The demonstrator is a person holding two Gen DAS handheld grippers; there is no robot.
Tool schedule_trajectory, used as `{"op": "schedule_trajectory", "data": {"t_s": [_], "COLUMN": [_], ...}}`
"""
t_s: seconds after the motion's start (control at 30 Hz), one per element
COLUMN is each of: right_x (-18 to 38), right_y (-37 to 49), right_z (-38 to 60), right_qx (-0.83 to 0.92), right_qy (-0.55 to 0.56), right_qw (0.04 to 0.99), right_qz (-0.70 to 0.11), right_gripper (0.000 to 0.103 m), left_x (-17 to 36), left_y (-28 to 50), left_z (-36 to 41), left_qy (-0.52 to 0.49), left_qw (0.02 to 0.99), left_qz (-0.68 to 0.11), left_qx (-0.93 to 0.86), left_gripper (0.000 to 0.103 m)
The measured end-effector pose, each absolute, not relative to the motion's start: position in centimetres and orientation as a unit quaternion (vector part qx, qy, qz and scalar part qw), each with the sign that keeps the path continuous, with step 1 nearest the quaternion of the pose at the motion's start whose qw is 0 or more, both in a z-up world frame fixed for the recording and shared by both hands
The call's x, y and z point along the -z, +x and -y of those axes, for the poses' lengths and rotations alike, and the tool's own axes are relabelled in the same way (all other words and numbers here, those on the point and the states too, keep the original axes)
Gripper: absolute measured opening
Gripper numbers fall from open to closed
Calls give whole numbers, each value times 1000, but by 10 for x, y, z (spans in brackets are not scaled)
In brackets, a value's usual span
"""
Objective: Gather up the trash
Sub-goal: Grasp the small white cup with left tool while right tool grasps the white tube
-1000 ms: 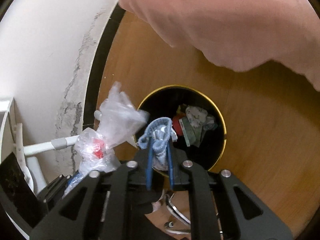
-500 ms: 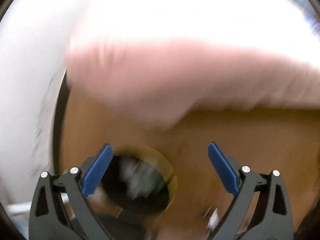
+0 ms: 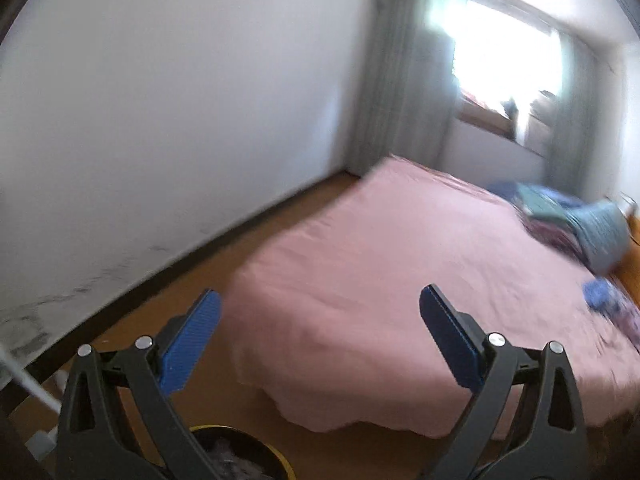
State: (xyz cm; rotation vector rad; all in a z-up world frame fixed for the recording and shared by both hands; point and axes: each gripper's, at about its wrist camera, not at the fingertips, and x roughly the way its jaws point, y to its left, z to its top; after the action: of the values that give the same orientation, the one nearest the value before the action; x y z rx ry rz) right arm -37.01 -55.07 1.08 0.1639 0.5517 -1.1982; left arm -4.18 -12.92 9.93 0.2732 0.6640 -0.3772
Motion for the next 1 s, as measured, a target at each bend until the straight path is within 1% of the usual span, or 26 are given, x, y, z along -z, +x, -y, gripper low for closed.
{"op": "schedule_trajectory", "data": {"t_s": [0.1, 0.2, 0.33, 0.43, 0.57, 0.7, 0.8, 0.83, 0.87, 0.93, 0.97, 1.0], "right_x": [-34, -57, -73, -72, -71, -70, -69, -67, -64, -61, -59, -56], "right_y": [-335, -282, -206, -138, -59, 4, 35, 46, 57, 71, 79, 86], "right_z": [517, 473, 413, 370, 311, 268, 242, 235, 228, 223, 217, 213], "right_qx": [515, 425, 243, 120, -32, -135, -197, -211, -225, -252, -267, -282], "right_qy": [46, 15, -31, -65, -104, -163, -210, -228, -246, -264, -274, -279], "right_qw": [817, 868, 931, 940, 930, 900, 872, 862, 851, 834, 824, 815], "right_qz": [-255, -255, -272, -312, -350, -382, -396, -400, -405, -414, -418, -422], "right_gripper": [96, 96, 96, 96, 96, 95, 85, 79, 76, 74, 74, 74], "left_x": [-89, -87, -80, -78, -74, -69, -67, -66, -64, -62, -62, -62], "left_y": [-5, 13, 33, 56, 63, 73, 78, 82, 87, 98, 104, 106], "left_z": [39, -8, -27, -29, -22, -21, -19, -17, -16, -16, -14, -13], "left_qy": [91, 64, 62, 69, 105, 134, 161, 171, 181, 194, 193, 193], "left_qw": [924, 923, 919, 911, 902, 885, 871, 867, 864, 861, 858, 856], "left_qz": [-361, -376, -386, -398, -403, -413, -415, -418, -422, -425, -426, -428], "left_qx": [87, 56, 60, 81, 111, 169, 207, 211, 208, 203, 210, 216], "left_gripper": [97, 97, 97, 97, 94, 94, 94, 94, 94, 94, 92, 86]}}
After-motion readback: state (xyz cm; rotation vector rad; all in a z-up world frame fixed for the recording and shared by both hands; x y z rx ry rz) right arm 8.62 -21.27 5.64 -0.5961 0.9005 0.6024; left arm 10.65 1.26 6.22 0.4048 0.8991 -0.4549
